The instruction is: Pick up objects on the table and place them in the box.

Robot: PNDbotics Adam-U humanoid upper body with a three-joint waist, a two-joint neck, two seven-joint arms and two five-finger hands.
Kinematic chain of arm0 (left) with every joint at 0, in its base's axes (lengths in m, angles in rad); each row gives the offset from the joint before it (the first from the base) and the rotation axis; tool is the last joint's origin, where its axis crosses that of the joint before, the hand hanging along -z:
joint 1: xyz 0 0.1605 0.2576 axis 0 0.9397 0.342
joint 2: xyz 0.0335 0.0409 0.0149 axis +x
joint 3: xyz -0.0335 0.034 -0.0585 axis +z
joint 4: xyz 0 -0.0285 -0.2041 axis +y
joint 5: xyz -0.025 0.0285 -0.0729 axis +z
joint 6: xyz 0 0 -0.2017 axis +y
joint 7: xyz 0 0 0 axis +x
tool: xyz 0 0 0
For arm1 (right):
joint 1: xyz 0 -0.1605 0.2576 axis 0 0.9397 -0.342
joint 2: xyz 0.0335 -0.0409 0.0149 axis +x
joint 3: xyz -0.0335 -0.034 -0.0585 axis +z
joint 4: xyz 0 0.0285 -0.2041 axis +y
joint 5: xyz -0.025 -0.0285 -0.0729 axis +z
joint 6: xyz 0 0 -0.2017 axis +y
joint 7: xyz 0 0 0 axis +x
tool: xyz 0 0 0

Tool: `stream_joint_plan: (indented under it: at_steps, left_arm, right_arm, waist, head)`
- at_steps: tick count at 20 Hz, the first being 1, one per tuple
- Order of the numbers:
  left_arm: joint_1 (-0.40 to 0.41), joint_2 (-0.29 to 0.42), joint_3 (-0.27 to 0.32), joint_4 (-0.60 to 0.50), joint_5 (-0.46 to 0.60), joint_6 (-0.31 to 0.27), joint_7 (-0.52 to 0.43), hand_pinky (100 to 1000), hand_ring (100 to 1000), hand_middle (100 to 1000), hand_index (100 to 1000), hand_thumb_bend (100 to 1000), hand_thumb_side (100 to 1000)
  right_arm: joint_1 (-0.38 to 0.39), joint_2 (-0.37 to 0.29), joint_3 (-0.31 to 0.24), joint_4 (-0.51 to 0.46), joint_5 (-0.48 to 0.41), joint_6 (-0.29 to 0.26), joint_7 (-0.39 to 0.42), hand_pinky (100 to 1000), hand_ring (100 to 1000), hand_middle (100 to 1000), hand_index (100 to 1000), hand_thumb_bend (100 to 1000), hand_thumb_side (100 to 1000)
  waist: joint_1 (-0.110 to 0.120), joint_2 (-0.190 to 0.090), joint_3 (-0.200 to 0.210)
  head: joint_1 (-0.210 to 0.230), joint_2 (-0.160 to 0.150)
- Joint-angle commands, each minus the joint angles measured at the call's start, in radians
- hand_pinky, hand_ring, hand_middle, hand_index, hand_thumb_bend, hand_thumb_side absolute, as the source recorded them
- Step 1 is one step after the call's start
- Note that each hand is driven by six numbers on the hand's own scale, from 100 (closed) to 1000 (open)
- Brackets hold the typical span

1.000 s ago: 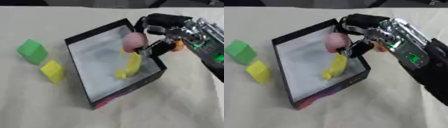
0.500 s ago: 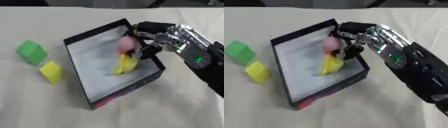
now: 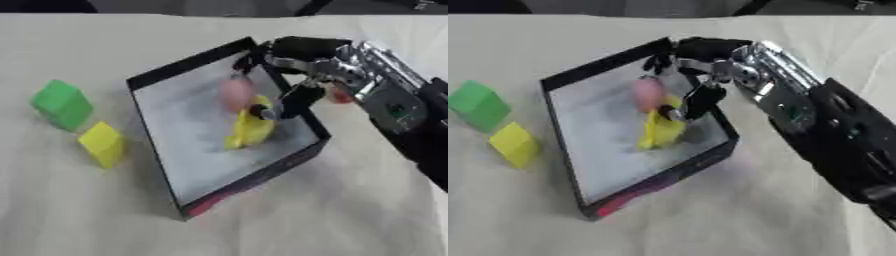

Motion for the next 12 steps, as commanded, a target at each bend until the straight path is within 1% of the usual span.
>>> stream_joint_plan:
  at_steps: [1, 4, 6, 8, 9, 12]
  left_arm:
    - [-0.005, 0.014, 0.004, -0.021, 0.000, -0.007, -0.001, 811, 774, 782, 807, 208, 907]
    - [-0.006, 0.014, 0.006, -0.021, 0.002, -0.013, 0.003, 810, 773, 782, 807, 209, 904]
    - [-0.006, 0.014, 0.007, -0.021, 0.004, -0.016, 0.008, 810, 773, 782, 806, 209, 902]
    - [-0.004, 0.015, 0.008, -0.021, 0.006, -0.018, 0.014, 810, 773, 782, 806, 209, 902]
    - [-0.003, 0.015, 0.009, -0.021, 0.006, -0.018, 0.016, 809, 773, 782, 806, 209, 902]
    - [0.001, 0.017, 0.010, -0.021, 0.005, -0.016, 0.024, 809, 773, 782, 806, 207, 903]
  right_arm:
    - [-0.019, -0.030, -0.019, -0.038, 0.015, 0.008, -0.012, 985, 921, 827, 932, 354, 352]
    - [-0.017, -0.033, -0.025, -0.052, 0.023, 0.009, -0.012, 993, 923, 833, 943, 376, 339]
    - [-0.015, -0.037, -0.036, -0.063, 0.022, 0.013, -0.015, 992, 918, 830, 942, 378, 348]
    - [-0.012, -0.044, -0.049, -0.077, 0.015, 0.023, -0.020, 988, 914, 826, 941, 369, 337]
    - [-0.010, -0.049, -0.057, -0.084, 0.009, 0.029, -0.024, 984, 909, 821, 937, 351, 319]
    - [0.006, -0.080, -0.085, -0.111, -0.017, 0.050, -0.035, 978, 904, 815, 934, 328, 302]
  waist:
    - [0.004, -0.014, 0.000]
    - [0.003, -0.015, -0.001]
    - [0.003, -0.017, -0.002]
    - [0.003, -0.019, -0.004]
    - [0.002, -0.020, -0.006]
    - [0.002, -0.023, -0.013]
  head:
    - [0.003, -0.012]
    - [0.004, -0.012]
    - [0.005, -0.011]
    - [0.006, -0.012]
    - [0.006, -0.012]
    - [0.010, -0.013]
